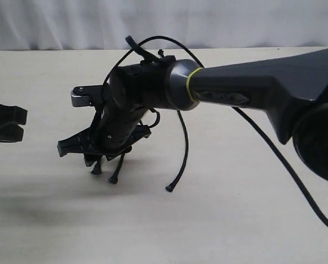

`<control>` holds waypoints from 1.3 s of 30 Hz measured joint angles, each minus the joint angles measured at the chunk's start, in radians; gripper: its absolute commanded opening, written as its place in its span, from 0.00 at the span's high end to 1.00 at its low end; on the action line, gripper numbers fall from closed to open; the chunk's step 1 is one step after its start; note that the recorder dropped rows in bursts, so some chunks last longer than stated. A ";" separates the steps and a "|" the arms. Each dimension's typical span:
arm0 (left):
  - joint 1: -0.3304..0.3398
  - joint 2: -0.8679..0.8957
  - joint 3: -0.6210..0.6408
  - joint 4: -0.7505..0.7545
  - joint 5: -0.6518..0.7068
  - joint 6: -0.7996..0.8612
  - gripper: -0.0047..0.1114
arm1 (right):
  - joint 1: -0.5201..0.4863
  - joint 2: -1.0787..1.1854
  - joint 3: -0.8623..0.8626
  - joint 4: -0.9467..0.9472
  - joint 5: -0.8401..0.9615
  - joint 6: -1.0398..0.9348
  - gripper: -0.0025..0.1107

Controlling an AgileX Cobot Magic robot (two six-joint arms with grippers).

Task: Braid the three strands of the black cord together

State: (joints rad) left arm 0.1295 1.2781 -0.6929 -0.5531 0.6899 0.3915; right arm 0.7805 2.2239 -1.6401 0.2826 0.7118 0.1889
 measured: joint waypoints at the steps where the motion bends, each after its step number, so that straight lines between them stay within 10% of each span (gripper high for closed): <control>1: 0.000 0.000 0.000 0.000 0.000 0.002 0.96 | 0.000 -0.006 -0.008 -0.012 0.026 0.002 0.58; 11: 0.000 0.000 0.000 0.000 -0.002 0.002 0.96 | -0.010 0.028 -0.029 -0.201 0.121 0.219 0.59; 16: 0.000 0.000 0.000 0.000 -0.007 0.002 0.96 | -0.010 0.060 -0.035 -0.233 0.130 0.258 0.94; 21: -0.007 0.001 0.000 -0.009 -0.028 0.002 0.96 | -0.010 0.051 -0.035 -0.293 0.171 0.254 0.94; 39: -0.355 0.410 0.000 -0.171 -0.428 -0.002 0.96 | -0.291 -0.098 0.014 -0.336 0.385 -0.025 0.94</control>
State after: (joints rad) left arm -0.2251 1.6885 -0.6934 -0.7242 0.2619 0.3896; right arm 0.4894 2.1264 -1.6259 -0.0531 1.0970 0.1639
